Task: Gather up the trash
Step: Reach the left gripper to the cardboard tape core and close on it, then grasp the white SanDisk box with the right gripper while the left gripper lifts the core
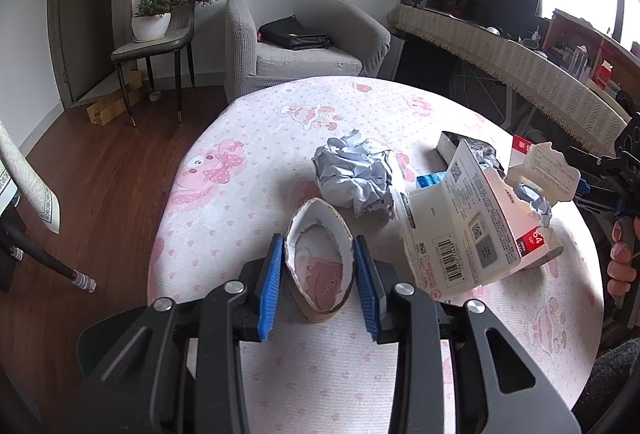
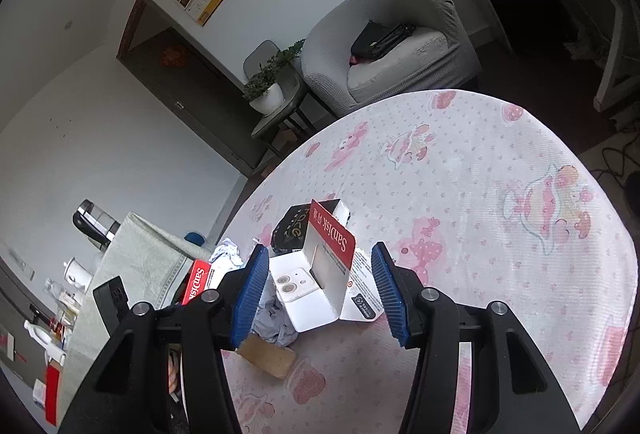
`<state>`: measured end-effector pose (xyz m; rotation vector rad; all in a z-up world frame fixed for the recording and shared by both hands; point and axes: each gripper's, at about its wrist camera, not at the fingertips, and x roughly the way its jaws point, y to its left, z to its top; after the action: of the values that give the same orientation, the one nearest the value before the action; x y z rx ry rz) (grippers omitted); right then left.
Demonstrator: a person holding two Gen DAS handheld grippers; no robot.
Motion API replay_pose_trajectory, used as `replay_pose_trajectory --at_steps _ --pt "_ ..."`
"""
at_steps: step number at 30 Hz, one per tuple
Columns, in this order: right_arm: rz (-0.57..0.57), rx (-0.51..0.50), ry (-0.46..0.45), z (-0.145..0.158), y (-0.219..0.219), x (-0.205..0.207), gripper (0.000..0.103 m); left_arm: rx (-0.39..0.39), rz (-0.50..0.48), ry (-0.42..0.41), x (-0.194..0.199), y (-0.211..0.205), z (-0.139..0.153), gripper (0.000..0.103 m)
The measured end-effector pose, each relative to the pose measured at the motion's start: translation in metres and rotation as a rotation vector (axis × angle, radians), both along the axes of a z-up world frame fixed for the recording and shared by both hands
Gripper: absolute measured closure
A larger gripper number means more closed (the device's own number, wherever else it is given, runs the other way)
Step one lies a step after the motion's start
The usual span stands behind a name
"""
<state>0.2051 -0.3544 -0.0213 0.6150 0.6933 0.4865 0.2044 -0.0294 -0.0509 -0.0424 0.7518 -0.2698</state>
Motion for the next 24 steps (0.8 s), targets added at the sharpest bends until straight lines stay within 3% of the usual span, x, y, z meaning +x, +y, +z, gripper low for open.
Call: replay_pose_trajectory --at_steps 6,13,17,21,22,24 --pt "-0.032 0.083 0.017 -0.001 -0.005 0.005 0.049 -0.031 -0.003 -0.026 -0.005 0.002 0.009 0.067" --pt "-0.015 -0.044 0.059 -0.005 0.021 0.015 0.049 -0.078 0.007 -0.032 -0.008 0.008 0.015 0.067" --pt "-0.008 -0.110 0.072 -0.007 0.035 0.022 0.070 -0.089 0.013 -0.044 -0.012 0.014 0.020 0.067" --pt "-0.020 -0.211 0.048 0.000 0.048 0.021 0.084 -0.092 0.022 -0.055 -0.017 0.022 0.025 0.067" --pt "-0.025 -0.221 0.040 0.003 0.050 0.020 0.094 -0.092 0.024 -0.056 -0.018 0.024 0.026 0.067" --pt "-0.033 -0.244 0.037 0.006 0.053 0.019 0.096 -0.089 0.032 -0.059 -0.021 0.030 0.028 0.067"
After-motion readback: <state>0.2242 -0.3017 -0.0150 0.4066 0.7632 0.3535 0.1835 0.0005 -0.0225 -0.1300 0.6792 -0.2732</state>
